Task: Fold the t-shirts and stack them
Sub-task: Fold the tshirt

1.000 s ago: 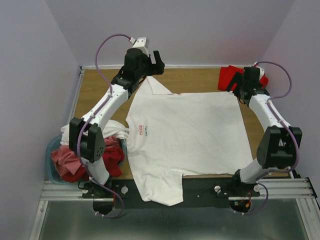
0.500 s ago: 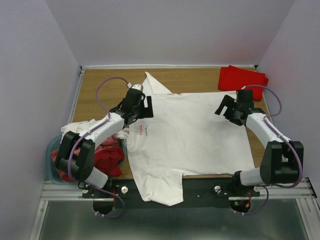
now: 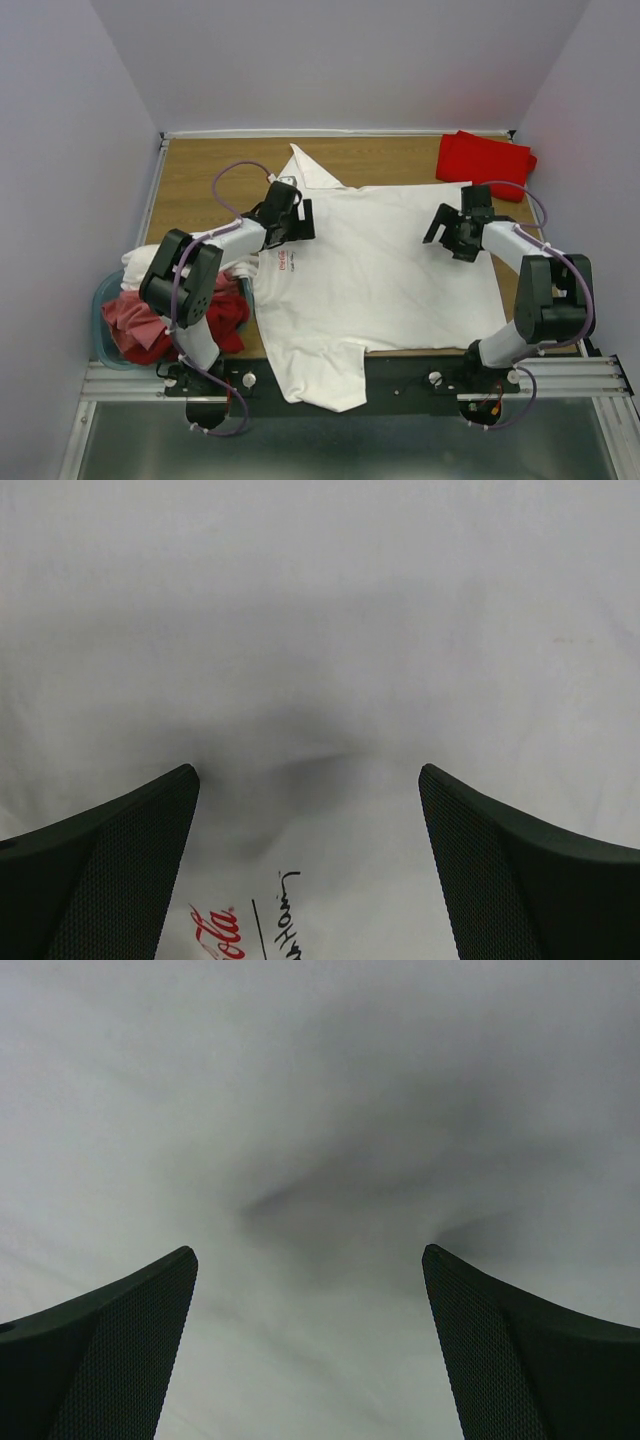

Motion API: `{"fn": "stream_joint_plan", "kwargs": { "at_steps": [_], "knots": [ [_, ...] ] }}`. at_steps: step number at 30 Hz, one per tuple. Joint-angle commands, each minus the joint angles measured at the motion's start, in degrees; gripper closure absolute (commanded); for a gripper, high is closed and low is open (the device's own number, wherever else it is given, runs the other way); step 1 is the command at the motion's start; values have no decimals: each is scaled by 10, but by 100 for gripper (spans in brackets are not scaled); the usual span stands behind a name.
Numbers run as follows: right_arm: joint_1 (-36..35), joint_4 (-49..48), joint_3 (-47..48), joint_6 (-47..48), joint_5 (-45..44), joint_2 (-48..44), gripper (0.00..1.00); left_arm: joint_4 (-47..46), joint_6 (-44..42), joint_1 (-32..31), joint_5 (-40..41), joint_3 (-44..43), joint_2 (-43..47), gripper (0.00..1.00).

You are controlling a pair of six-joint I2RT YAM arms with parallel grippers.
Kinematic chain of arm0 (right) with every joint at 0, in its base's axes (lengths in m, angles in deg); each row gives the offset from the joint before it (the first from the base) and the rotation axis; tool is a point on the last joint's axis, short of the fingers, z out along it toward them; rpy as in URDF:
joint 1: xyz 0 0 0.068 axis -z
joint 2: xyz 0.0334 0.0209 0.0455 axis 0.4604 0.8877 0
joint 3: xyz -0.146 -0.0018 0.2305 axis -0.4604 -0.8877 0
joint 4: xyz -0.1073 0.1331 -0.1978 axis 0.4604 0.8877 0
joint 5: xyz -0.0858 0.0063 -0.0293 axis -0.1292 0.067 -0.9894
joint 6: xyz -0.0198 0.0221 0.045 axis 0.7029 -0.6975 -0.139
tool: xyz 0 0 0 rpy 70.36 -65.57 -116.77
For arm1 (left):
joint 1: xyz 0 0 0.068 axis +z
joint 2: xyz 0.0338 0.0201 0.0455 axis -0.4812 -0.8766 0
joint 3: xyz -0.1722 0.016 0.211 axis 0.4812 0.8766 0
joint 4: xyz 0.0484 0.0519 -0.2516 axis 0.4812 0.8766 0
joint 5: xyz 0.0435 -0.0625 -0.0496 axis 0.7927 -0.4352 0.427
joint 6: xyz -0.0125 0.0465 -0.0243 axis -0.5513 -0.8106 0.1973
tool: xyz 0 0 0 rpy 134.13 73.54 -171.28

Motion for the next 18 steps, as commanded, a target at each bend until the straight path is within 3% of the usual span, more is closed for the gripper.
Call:
{"fn": "stream_joint_plan", "kwargs": {
  "at_steps": [1,18],
  "knots": [
    [-3,4,1,-8,-20,24,0,-30,17,-2,-26,-12,-39,2],
    [-3,12,61,-48,-65,133,0,-13,7,20,-28,-121,-178,2]
  ]
}}
